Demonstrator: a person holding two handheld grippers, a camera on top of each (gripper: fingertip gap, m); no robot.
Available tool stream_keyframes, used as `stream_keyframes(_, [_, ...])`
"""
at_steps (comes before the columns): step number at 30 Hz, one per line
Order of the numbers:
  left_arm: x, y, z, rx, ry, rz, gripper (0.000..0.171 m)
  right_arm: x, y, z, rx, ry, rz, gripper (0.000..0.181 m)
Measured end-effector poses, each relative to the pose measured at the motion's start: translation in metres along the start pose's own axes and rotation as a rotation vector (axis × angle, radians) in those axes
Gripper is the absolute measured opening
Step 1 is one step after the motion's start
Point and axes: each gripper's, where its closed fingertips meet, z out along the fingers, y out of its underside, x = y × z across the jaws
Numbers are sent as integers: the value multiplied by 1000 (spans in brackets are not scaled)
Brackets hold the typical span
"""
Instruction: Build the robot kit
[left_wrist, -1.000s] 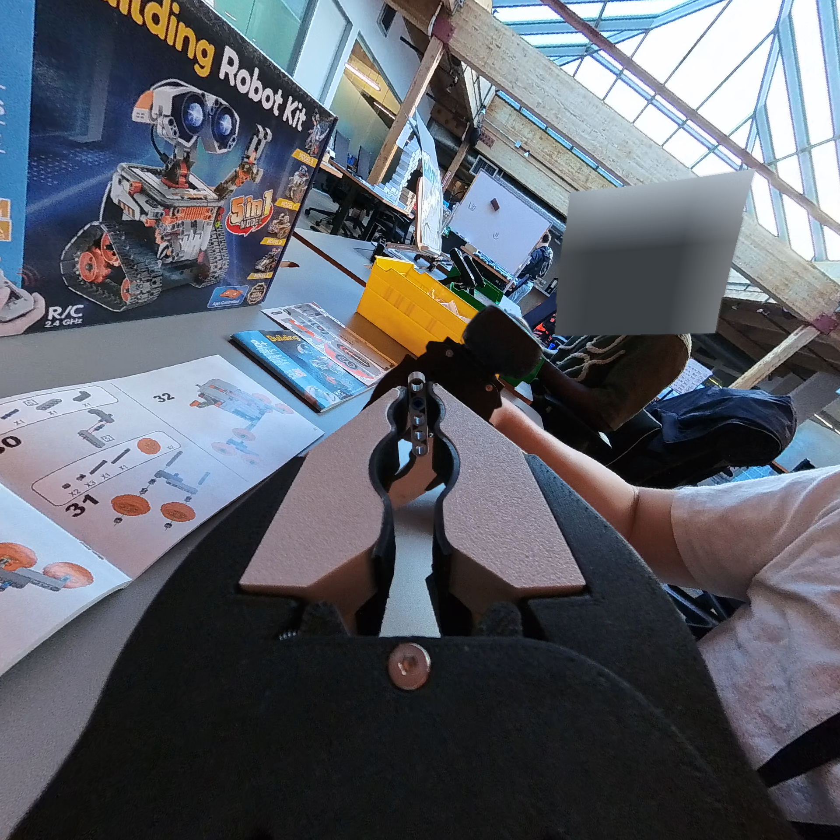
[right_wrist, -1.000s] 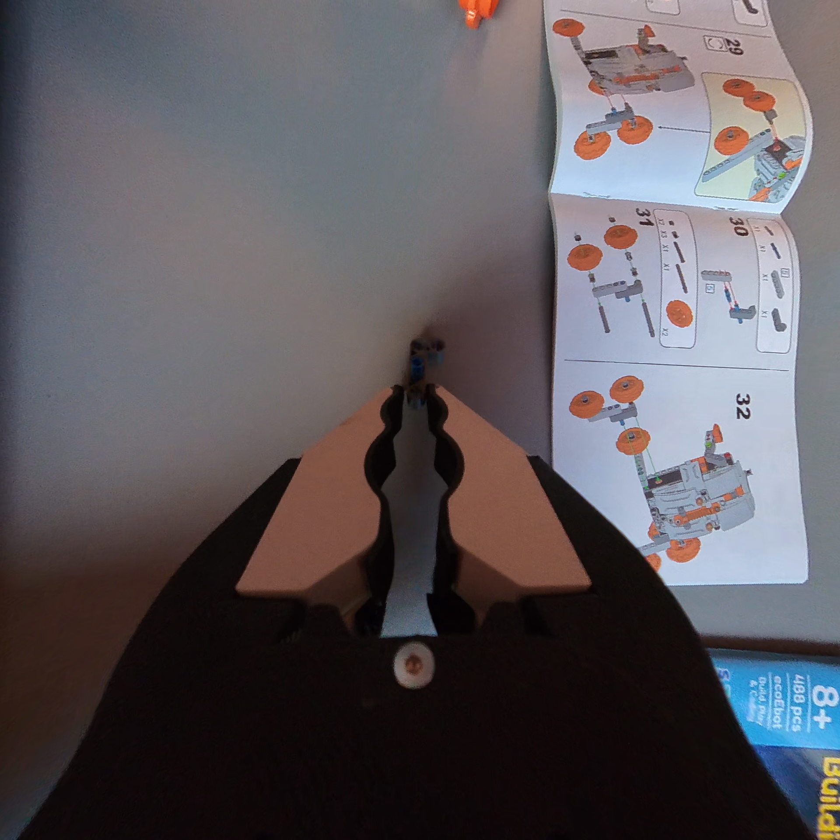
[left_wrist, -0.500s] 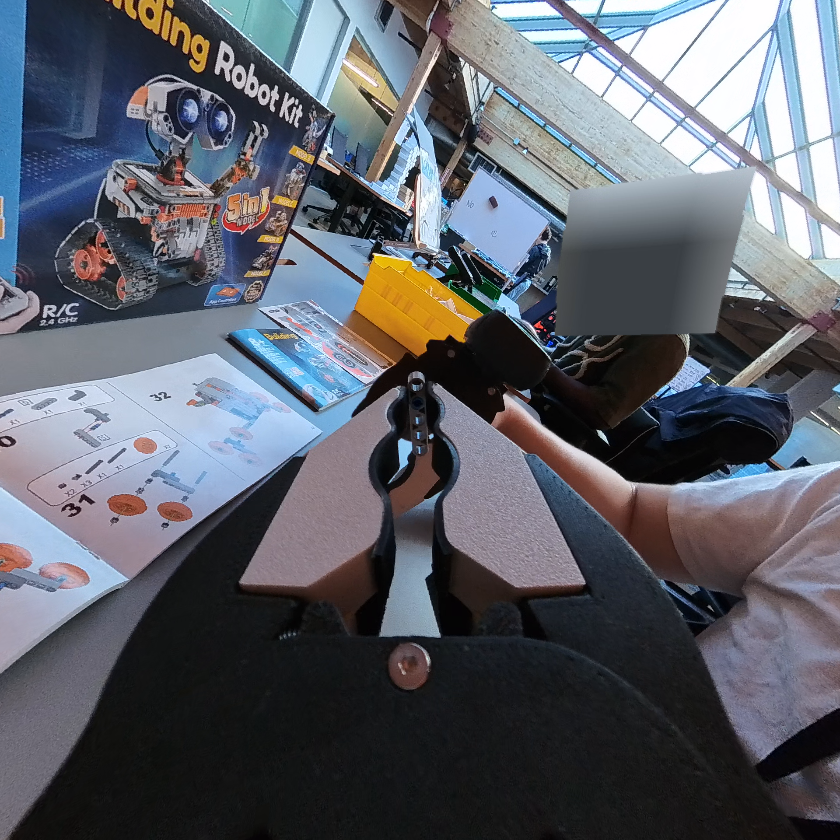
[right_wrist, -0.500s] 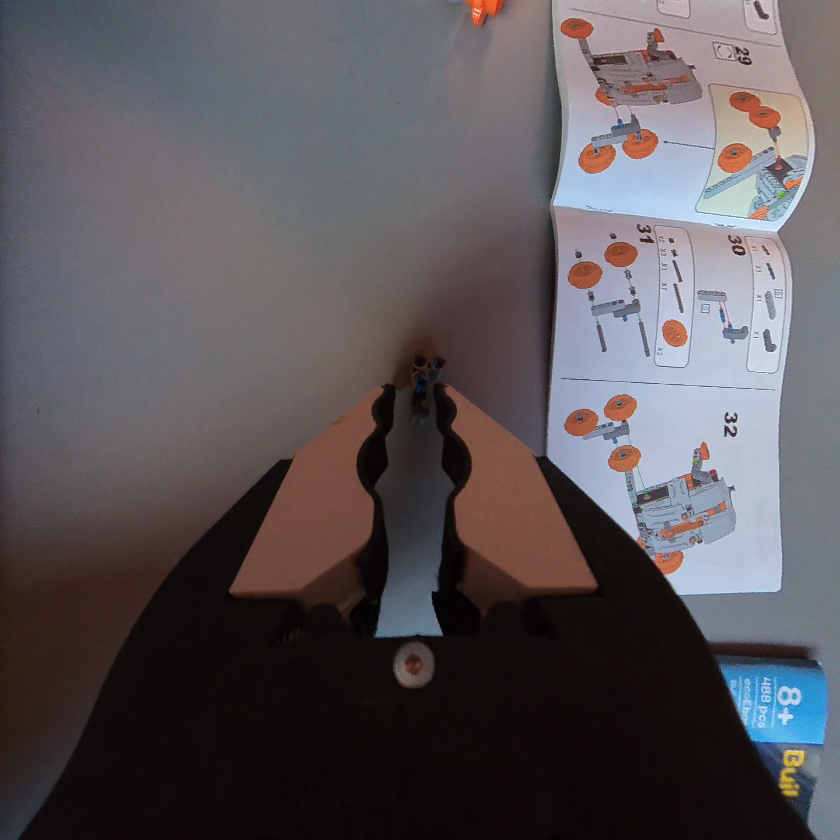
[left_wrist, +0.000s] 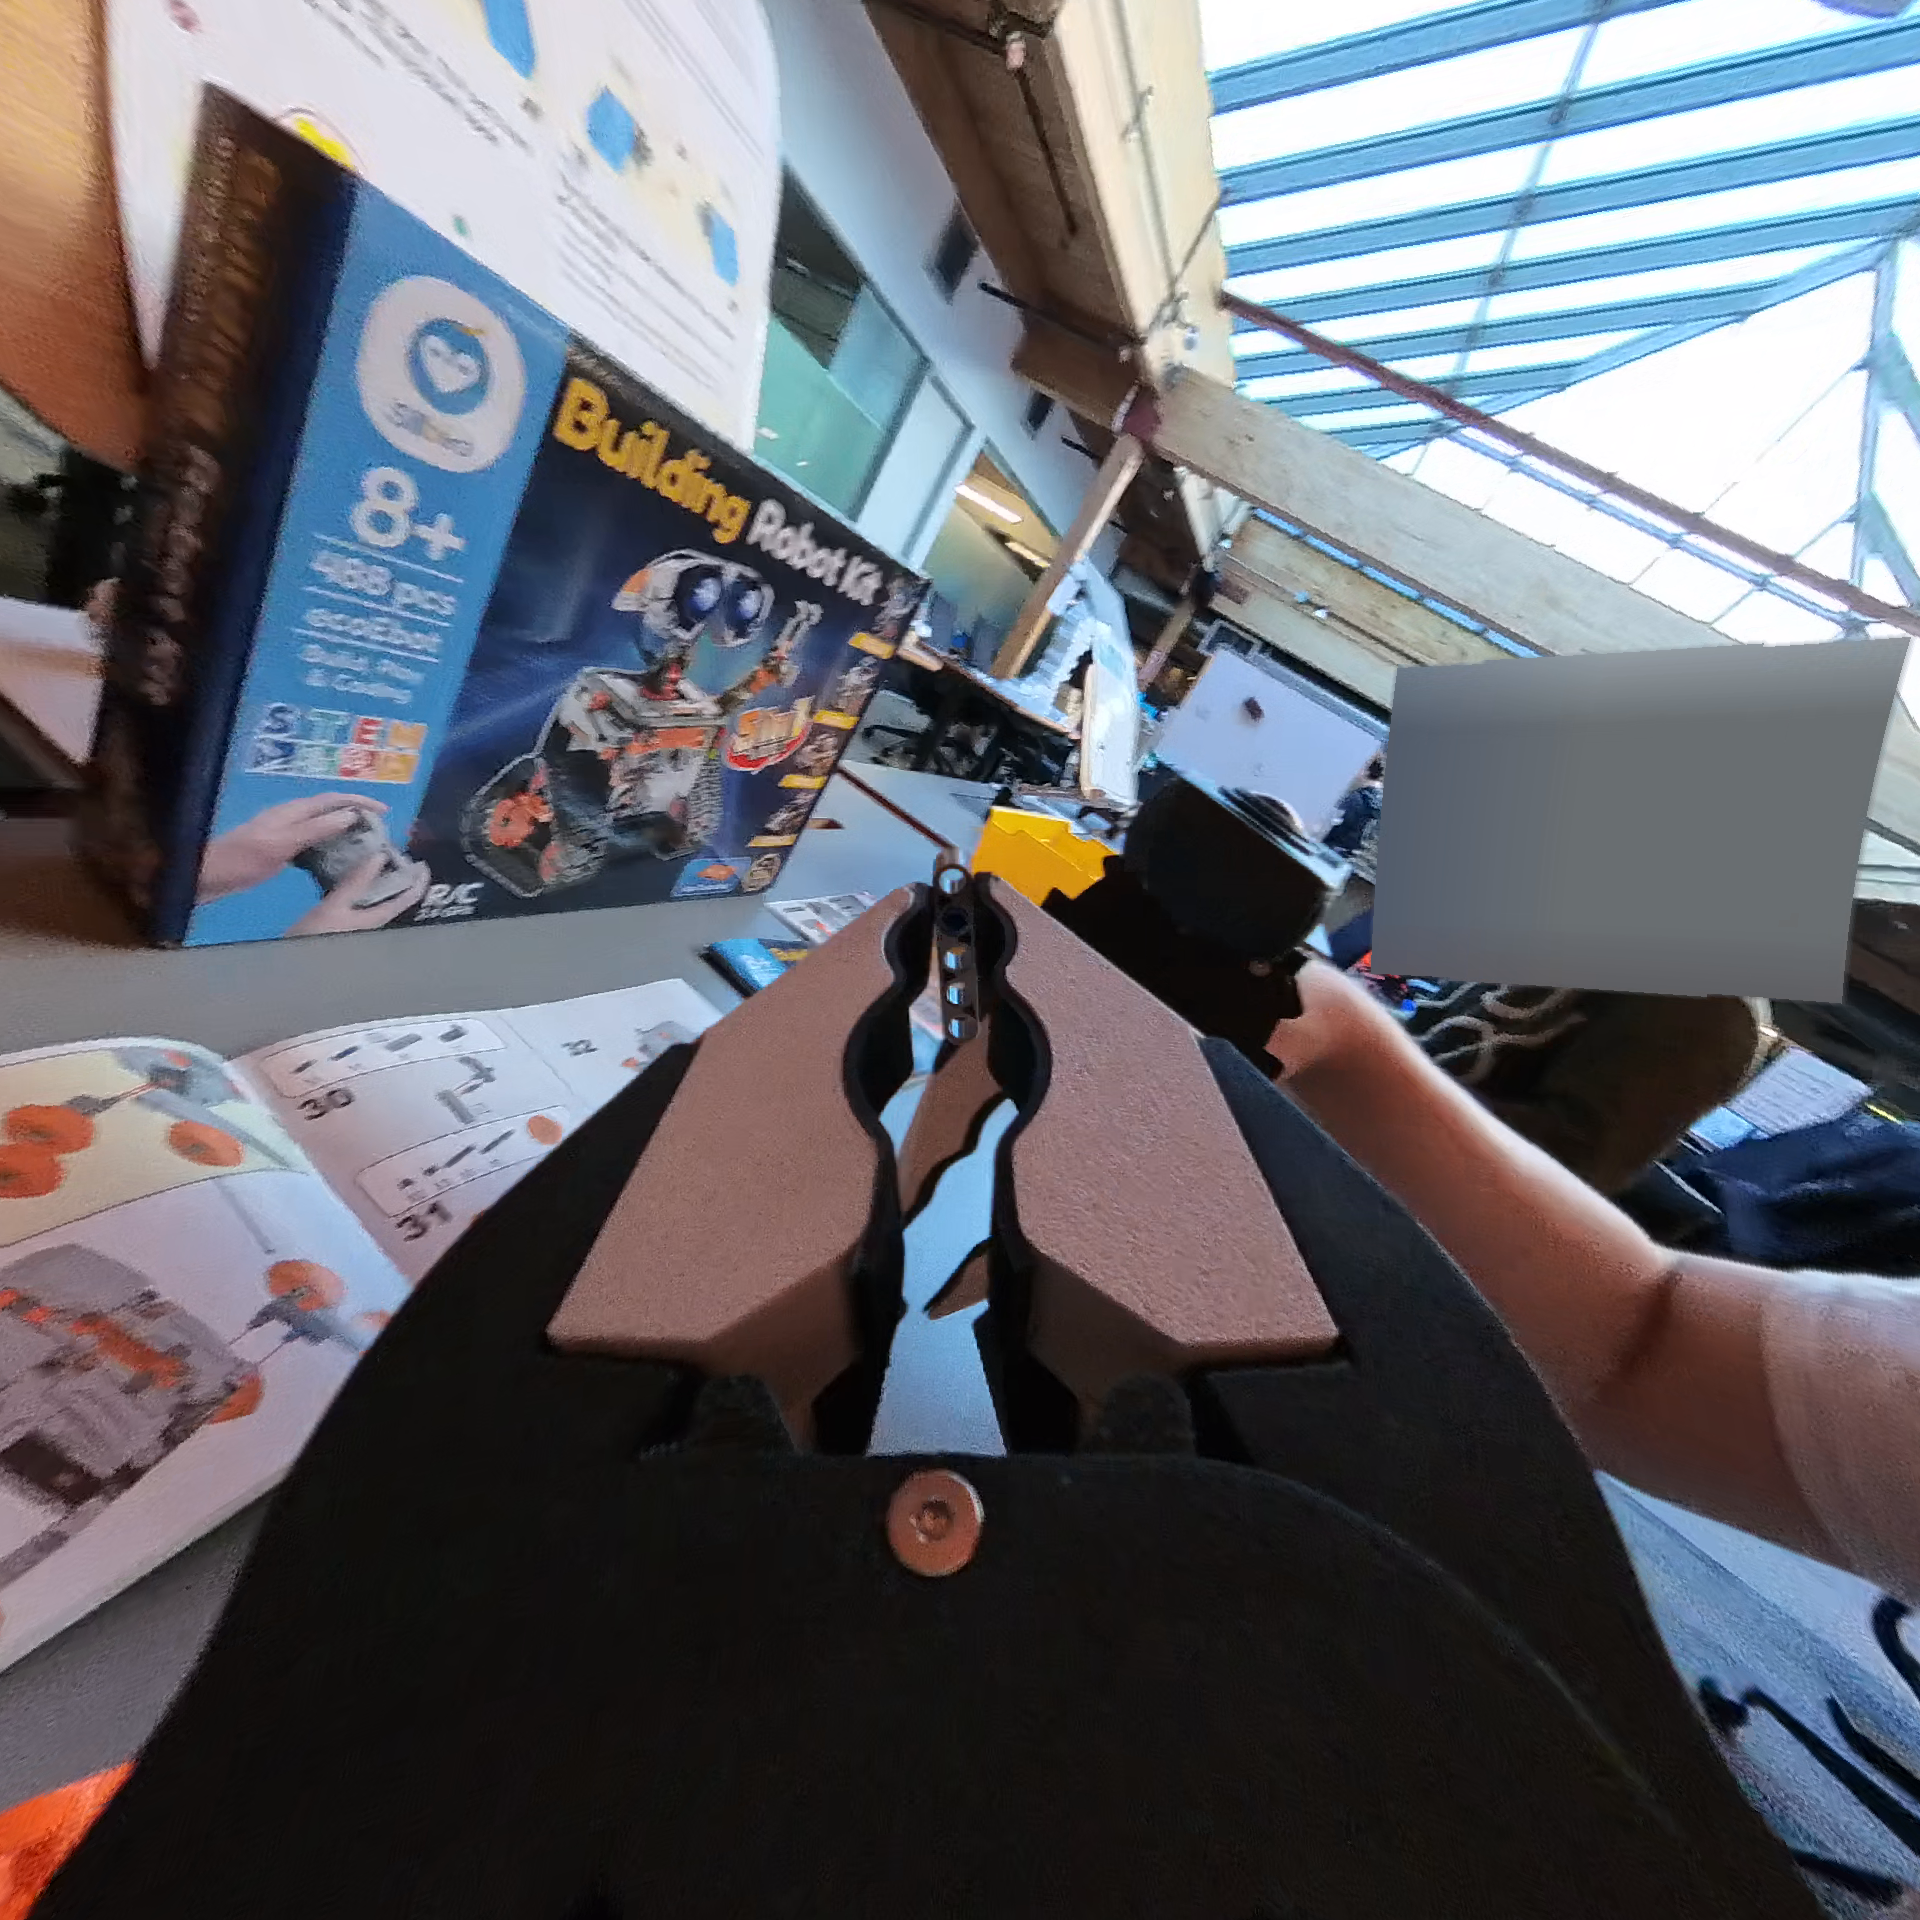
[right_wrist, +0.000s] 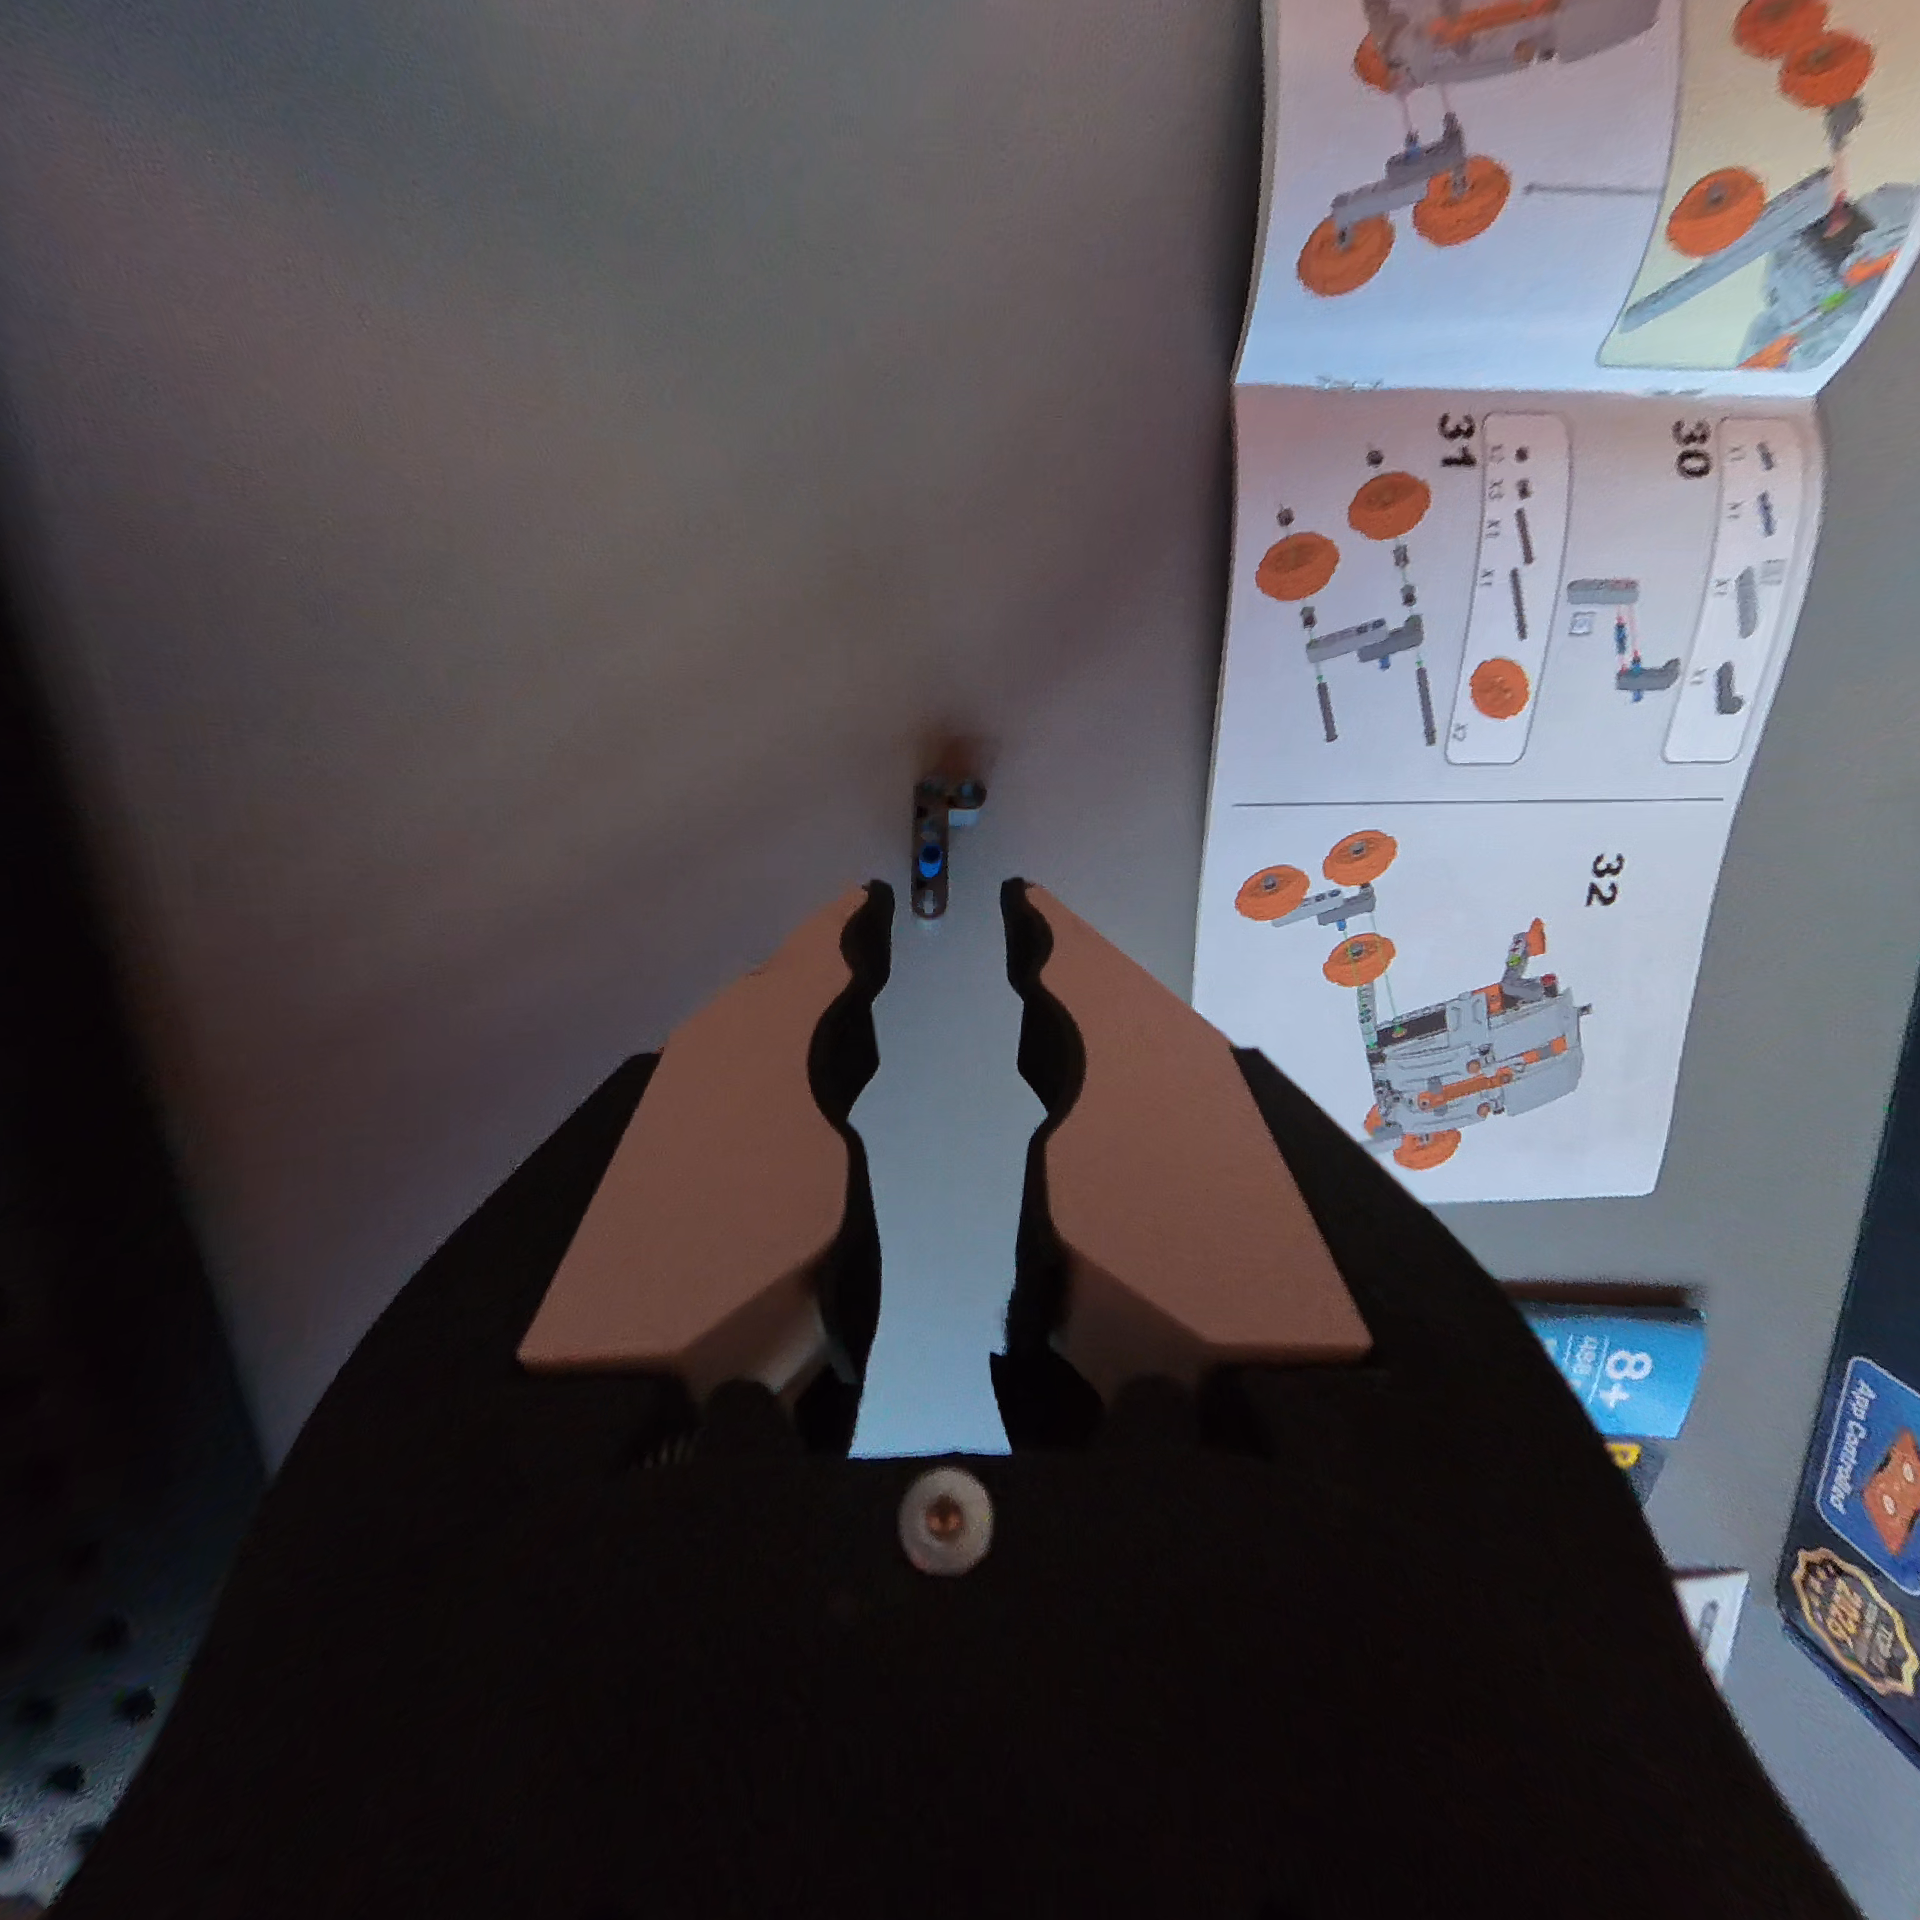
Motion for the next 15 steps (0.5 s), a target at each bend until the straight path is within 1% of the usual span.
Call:
stream_keyframes(3, [-9, 6, 0, -34, -49, 2, 5, -1, 5, 2, -71, 2, -17, 21])
stream_keyframes(10, [-30, 22, 0, -133, -189, 48, 5, -4, 3, 7, -188, 21, -85, 17])
stream_keyframes(15, [-36, 27, -1, -168, -235, 55, 5, -5, 1, 11, -221, 11, -98, 17])
